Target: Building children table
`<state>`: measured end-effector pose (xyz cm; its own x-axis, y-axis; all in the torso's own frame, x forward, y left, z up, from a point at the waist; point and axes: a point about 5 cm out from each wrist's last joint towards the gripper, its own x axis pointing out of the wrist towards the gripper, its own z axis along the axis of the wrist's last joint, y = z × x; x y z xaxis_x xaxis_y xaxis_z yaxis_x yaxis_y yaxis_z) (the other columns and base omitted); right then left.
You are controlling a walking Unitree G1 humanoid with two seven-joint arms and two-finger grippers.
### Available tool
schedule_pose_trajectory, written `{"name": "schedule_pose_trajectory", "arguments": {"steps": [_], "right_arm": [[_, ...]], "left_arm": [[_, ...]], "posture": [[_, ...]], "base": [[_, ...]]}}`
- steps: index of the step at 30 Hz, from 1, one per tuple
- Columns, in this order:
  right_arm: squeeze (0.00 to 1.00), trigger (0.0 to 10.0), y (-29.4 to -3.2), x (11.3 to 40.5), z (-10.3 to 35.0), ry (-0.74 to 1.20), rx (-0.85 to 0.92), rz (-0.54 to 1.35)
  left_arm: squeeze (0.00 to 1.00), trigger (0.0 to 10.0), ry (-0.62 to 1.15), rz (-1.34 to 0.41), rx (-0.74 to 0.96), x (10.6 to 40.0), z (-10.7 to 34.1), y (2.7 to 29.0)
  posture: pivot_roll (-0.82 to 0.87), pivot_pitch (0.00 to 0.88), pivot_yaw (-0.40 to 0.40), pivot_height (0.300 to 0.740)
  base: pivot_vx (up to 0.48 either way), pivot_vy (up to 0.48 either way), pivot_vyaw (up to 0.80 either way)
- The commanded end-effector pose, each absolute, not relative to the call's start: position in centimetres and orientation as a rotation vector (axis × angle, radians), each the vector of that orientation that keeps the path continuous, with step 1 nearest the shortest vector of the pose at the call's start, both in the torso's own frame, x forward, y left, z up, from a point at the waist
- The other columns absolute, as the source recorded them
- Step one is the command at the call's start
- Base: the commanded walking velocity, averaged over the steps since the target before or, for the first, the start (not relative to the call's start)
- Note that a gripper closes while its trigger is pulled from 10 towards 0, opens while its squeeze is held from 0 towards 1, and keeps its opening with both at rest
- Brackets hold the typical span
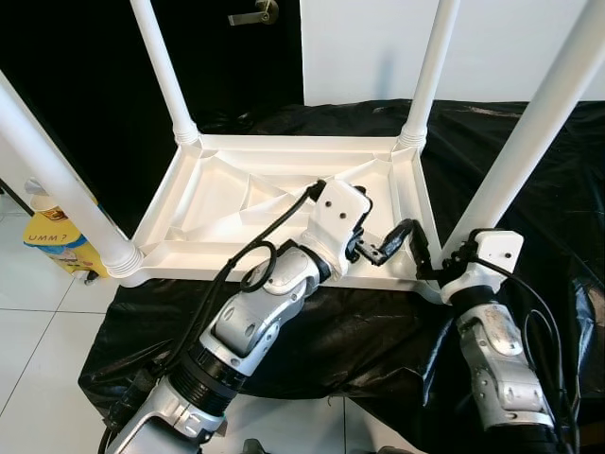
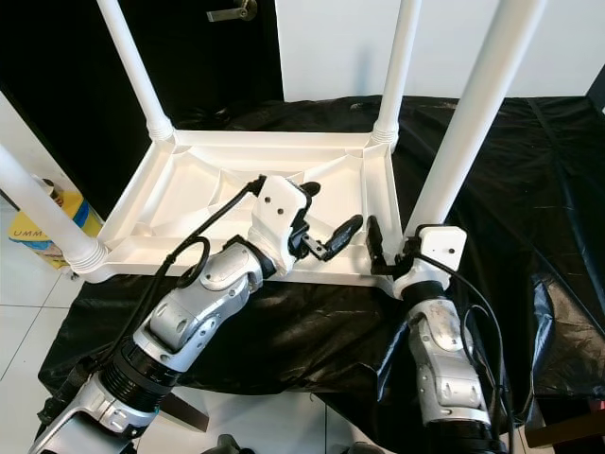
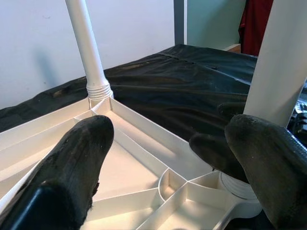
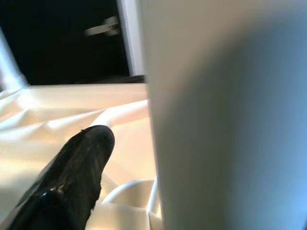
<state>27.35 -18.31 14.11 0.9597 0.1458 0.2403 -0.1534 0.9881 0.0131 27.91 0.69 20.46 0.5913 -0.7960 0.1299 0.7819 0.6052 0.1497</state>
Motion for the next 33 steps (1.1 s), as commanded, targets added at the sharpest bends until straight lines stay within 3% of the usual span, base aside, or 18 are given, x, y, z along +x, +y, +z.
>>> {"name": "schedule_pose_trajectory", "arguments": {"steps": [1, 3, 12, 13, 14, 15, 16, 29, 30, 31, 32, 33], "right_arm": [[0.00, 10.0, -18.2, 27.3, 13.9, -0.226, 0.041, 0.181], [0.00, 10.0, -19.3, 27.5, 13.6, -0.187, -0.028, 0.314], [0.00, 10.0, -20.5, 28.8, 13.9, -0.128, -0.112, 0.473], [0.00, 6.7, -20.6, 28.9, 13.9, -0.122, -0.121, 0.487], [0.00, 6.7, -20.6, 28.9, 13.9, -0.122, -0.121, 0.487], [0.00, 4.9, -20.7, 29.0, 13.9, -0.116, -0.126, 0.502], [0.00, 0.0, -20.8, 29.1, 13.7, -0.106, -0.131, 0.513], [0.00, 0.0, -21.8, 28.5, 11.5, -0.019, -0.127, 0.516], [0.00, 6.4, -21.9, 28.4, 11.3, -0.012, -0.119, 0.500], [0.00, 6.4, -21.9, 28.4, 11.3, -0.012, -0.119, 0.500], [0.00, 10.0, -21.9, 28.4, 11.2, -0.009, -0.113, 0.479], [0.00, 10.0, -21.9, 28.4, 11.2, -0.009, -0.113, 0.479]], "left_arm": [[0.00, 10.0, -0.192, -1.109, 0.106, 26.9, 20.2, 0.1], [0.00, 10.0, -0.188, -1.117, 0.107, 26.8, 20.0, 0.2], [0.00, 10.0, -0.176, -1.118, 0.117, 26.6, 19.9, 0.5], [0.00, 10.0, -0.175, -1.116, 0.117, 26.5, 19.9, 0.5], [0.00, 10.0, -0.175, -1.116, 0.117, 26.5, 19.9, 0.5], [0.00, 10.0, -0.174, -1.114, 0.117, 26.5, 19.9, 0.6], [0.00, 10.0, -0.171, -1.110, 0.117, 26.4, 19.9, 0.7], [0.00, 10.0, -0.161, -1.102, 0.121, 26.1, 19.7, 1.1], [0.00, 10.0, -0.161, -1.102, 0.122, 26.1, 19.7, 1.1], [0.00, 10.0, -0.161, -1.102, 0.122, 26.1, 19.7, 1.1], [0.00, 10.0, -0.161, -1.103, 0.122, 26.1, 19.7, 1.1], [0.00, 10.0, -0.161, -1.103, 0.122, 26.1, 19.7, 1.1]], "posture": [[-0.09, 0.013, 0.030, 0.740], [-0.08, 0.010, 0.037, 0.740], [-0.06, 0.019, 0.034, 0.740], [-0.05, 0.019, 0.032, 0.740], [-0.05, 0.019, 0.032, 0.740], [-0.04, 0.020, 0.031, 0.740], [-0.04, 0.020, 0.031, 0.740], [-0.03, 0.021, 0.037, 0.740], [-0.03, 0.020, 0.038, 0.740], [-0.03, 0.020, 0.038, 0.740], [-0.04, 0.019, 0.040, 0.740], [-0.04, 0.019, 0.040, 0.740]], "base": [[0.000, 0.000, 0.00], [0.000, 0.000, 0.00], [0.000, 0.000, 0.00], [0.000, 0.000, 0.00], [0.000, 0.000, 0.00], [0.000, 0.000, 0.00], [0.000, 0.000, 0.00], [0.000, 0.000, 0.00], [0.000, 0.000, 0.00], [0.000, 0.000, 0.00], [0.000, 0.000, 0.00], [0.000, 0.000, 0.00]]}}
